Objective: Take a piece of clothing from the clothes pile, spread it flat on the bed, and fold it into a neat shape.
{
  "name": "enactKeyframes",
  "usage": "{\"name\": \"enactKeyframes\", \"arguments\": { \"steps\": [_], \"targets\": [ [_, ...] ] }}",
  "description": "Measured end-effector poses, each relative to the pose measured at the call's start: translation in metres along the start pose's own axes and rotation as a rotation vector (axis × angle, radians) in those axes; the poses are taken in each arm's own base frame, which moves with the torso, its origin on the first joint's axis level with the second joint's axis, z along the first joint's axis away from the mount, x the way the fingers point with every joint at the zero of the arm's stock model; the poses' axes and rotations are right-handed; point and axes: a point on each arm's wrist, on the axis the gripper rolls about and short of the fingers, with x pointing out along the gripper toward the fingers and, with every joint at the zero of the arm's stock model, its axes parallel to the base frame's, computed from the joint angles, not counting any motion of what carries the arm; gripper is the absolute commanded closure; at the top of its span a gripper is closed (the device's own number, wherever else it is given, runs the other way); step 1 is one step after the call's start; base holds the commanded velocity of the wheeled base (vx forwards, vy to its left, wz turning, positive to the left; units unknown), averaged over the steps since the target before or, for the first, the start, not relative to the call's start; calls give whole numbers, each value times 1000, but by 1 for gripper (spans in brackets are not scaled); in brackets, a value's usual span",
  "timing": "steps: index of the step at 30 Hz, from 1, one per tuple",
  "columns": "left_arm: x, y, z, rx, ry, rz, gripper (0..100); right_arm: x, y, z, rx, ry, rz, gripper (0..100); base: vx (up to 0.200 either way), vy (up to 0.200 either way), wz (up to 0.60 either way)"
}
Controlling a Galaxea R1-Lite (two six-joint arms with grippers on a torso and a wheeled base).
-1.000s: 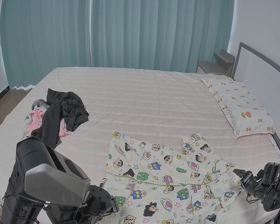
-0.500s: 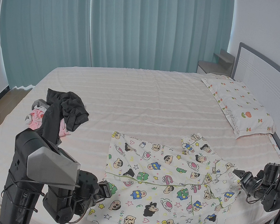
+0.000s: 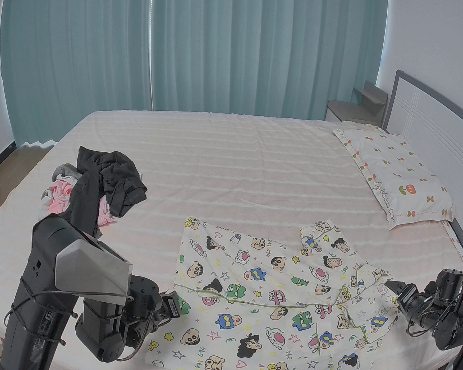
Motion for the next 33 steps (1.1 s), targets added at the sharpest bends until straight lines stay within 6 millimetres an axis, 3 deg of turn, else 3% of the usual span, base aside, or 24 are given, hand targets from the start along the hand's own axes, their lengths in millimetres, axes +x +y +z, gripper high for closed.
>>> {"name": "enactKeyframes", "arguments": {
  "steps": [7, 17, 22, 33],
  "targets": [
    [-10, 7, -4, 8, 42, 17, 0, -2, -1, -2, 0, 7, -5, 0, 0, 0, 0],
    [-75, 12, 2, -117, 209, -53, 0, -6, -1, -4, -29, 16, -13, 0, 0, 0, 0],
    [-97, 6, 2, -180, 244, -85, 0, -7, 0, -3, -62, 14, -6, 0, -200, 0, 0],
    [-101, 6, -2, -190, 271, -79, 0, -6, 2, -7, -77, 28, 1, 0, -200, 0, 0]
  ]
}}
